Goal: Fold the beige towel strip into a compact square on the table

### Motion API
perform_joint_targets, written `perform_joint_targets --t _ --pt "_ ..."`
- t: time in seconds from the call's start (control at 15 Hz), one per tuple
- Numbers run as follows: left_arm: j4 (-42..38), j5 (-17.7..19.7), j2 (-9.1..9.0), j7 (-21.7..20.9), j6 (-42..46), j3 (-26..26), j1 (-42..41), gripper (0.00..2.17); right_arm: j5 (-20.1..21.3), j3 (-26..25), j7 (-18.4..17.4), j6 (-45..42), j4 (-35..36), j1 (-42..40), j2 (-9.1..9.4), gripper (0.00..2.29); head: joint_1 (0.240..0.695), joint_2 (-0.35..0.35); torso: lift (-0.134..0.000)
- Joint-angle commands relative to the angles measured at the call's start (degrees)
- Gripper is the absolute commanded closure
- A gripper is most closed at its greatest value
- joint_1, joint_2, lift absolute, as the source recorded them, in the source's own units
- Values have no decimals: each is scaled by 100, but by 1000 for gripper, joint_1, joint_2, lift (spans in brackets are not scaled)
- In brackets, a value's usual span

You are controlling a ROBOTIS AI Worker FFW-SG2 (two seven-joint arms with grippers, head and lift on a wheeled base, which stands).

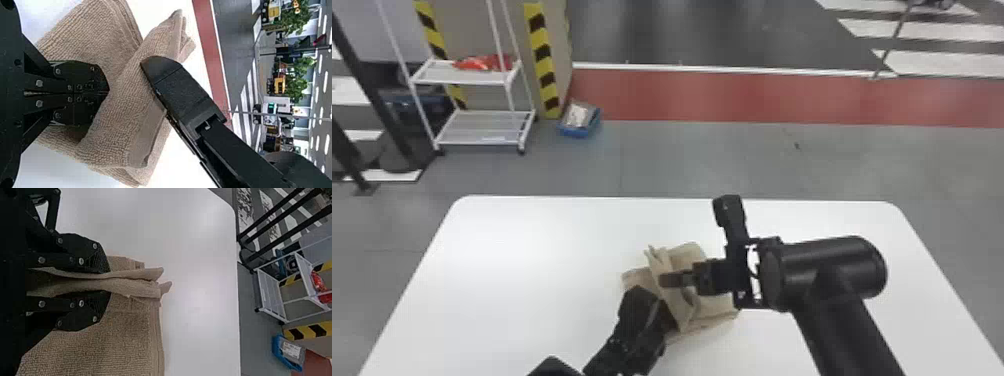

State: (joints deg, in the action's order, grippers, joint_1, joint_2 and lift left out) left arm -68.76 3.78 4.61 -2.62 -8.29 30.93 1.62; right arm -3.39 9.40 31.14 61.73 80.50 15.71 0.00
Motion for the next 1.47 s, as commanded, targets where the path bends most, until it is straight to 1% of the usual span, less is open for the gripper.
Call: perform_joint_targets --t 0.0,0.07,0.13,0.27,0.33,0.4,0.6,0.67,0.8,0.87,0.93,1.0,1.07,1.13,1.2,1.27,1.33,1.4 --pt "-32 0 22 7 7 0 -30 1774 -39 9 6 -25 -34 -41 5 616 695 -58 0" --pt "-41 0 22 16 7 0 -39 1774 -136 9 32 -43 -43 -68 5 144 695 -57 0" --pt "-58 0 31 16 7 -9 -56 1774 -303 -18 112 -113 -69 -94 5 -1 695 -55 0" --pt "-155 0 49 7 7 -35 -118 1774 -619 -105 349 -148 -34 -173 5 16 695 -43 0" --pt "-313 0 75 -10 7 -79 -215 1774 -707 -158 472 -183 89 -287 5 36 695 -35 0" --pt "-542 -18 119 -37 -81 -140 -346 1774 -821 -202 472 -148 273 -419 5 46 695 -29 0" --pt "-1825 0 576 -63 -538 -448 -979 1771 -883 -413 454 151 1012 -894 5 49 695 -5 0" --pt "-2264 -18 743 -54 -661 -597 -1225 1771 -900 -580 463 309 1284 -1052 5 49 695 5 0" --pt "-2941 -53 937 -72 -872 -958 -1647 1774 -962 -712 472 520 1847 -1456 5 49 695 22 0" --pt "-3231 -53 1042 -107 -872 -1195 -1849 1771 -971 -782 463 643 2145 -1667 5 53 695 43 0" --pt "-3398 -53 1060 -204 -855 -1450 -2007 1771 -962 -896 463 643 2400 -1887 5 103 695 58 0" --pt "-3451 -27 1051 -309 -837 -1652 -2051 1771 -962 -1011 472 643 2532 -2045 5 184 695 70 0" --pt "-3433 17 1051 -406 -784 -1810 -2051 1774 -944 -1090 481 590 2734 -2212 5 394 695 81 0" --pt "-3416 114 1051 -503 -784 -1916 -2043 1771 -812 -1151 472 502 2831 -2353 5 670 695 100 0" --pt "-3381 202 1042 -582 -732 -1968 -2025 1774 -584 -1204 481 397 2857 -2432 5 1028 695 105 0" --pt "-3337 228 1042 -626 -608 -1977 -2016 1774 -197 -1195 481 274 2857 -2520 5 1595 695 104 0" --pt "-3293 263 1024 -758 -485 -2039 -2016 1774 119 -1186 481 28 2822 -2634 5 1882 695 98 0" --pt "-3249 334 1016 -898 -398 -2083 -2007 1774 313 -1204 428 -218 2734 -2731 5 1973 695 88 0"
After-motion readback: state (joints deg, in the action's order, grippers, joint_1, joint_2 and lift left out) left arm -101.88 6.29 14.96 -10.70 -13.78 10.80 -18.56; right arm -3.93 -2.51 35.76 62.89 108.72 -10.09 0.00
